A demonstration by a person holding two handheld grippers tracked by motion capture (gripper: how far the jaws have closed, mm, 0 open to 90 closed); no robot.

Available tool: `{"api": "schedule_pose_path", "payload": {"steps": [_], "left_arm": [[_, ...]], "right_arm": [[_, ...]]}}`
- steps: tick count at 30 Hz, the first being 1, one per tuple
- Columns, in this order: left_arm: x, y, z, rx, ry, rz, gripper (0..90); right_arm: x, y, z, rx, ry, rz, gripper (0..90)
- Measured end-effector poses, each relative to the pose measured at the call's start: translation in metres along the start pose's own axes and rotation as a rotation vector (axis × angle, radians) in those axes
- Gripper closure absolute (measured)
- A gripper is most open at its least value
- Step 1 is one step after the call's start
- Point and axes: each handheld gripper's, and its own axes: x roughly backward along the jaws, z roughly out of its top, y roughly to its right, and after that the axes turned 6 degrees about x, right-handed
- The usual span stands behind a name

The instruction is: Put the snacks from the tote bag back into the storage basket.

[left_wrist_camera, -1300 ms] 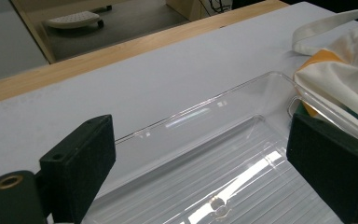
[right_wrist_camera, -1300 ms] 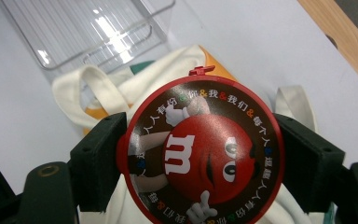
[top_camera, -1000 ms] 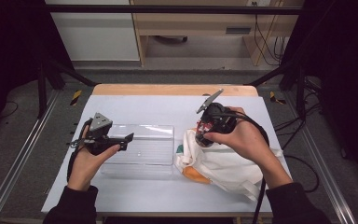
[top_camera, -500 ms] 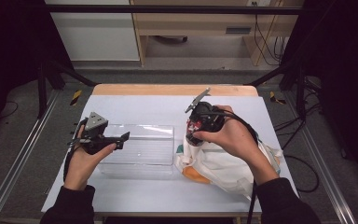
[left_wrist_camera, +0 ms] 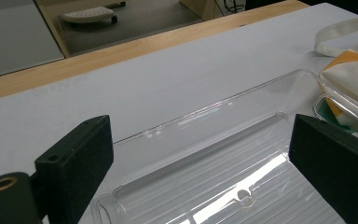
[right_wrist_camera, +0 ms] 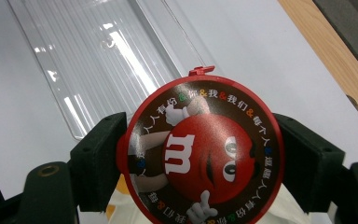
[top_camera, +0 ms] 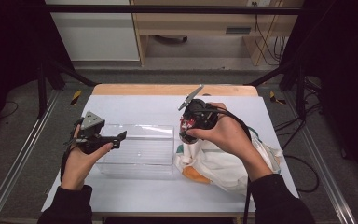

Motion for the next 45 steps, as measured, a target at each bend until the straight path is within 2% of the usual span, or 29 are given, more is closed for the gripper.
{"api": "schedule_pose_path", "payload": {"steps": [23,34,45], "left_arm": [[0.008,-0.010,0.000,0.024,0.012,-0.006,6.3],[0.008,-0.010,0.000,0.023,0.010,-0.011,6.4],[0.010,-0.015,-0.001,0.037,0.014,-0.010,6.6]], "right_arm": [[-0.021,0.002,0.017,0.029,0.014,0.038,24.0],[-0.028,0.000,0.027,0.069,0.019,0.057,24.0],[-0.038,-0.002,0.038,0.120,0.017,0.092,24.0]]}}
